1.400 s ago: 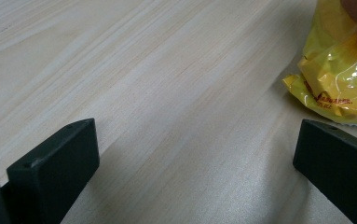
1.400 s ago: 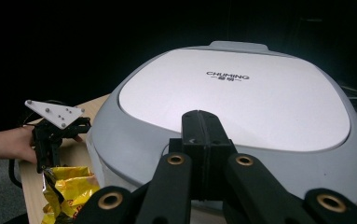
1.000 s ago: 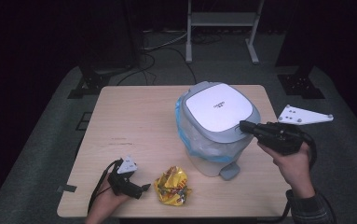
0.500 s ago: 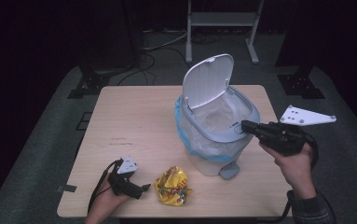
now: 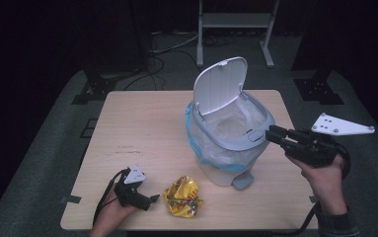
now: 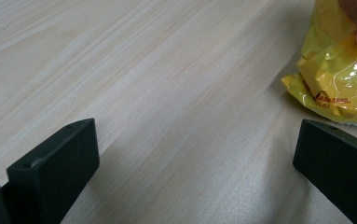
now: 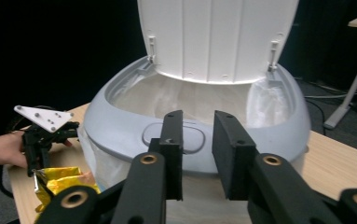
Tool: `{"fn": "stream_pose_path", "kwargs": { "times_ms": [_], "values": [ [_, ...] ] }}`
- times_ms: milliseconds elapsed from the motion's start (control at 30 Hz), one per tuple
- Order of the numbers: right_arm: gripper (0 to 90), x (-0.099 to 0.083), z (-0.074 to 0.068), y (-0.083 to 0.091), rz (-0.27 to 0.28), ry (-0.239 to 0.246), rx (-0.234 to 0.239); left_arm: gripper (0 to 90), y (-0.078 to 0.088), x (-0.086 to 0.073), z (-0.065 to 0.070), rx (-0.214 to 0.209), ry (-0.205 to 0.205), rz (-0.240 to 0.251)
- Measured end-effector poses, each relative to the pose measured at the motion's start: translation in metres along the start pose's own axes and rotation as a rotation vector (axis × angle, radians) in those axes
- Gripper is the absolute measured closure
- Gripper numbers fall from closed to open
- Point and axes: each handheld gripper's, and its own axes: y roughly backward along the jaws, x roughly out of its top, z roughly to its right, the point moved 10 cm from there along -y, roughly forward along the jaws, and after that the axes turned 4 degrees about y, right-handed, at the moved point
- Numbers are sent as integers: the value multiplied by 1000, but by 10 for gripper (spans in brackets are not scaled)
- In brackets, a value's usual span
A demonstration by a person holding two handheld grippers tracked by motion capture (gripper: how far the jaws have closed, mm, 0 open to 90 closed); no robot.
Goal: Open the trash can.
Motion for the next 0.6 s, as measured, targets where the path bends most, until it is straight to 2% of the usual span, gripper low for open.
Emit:
{"fn": "stream_pose_path", "kwargs": {
  "times_ms": [300,333,433,467,600],
  "values": [
    [568,-9,6,4,-22,-18,-29,0,0,0,0,0,0,0],
    [518,-12,7,4,-31,-26,-28,0,0,0,0,0,0,0],
    [485,-15,8,5,-37,-26,-33,0,0,0,0,0,0,0],
    [442,-19,8,6,-49,-29,-33,0,0,0,0,0,0,0],
    [373,-25,10,6,-58,-27,-45,0,0,0,0,0,0,0]
  ]
}}
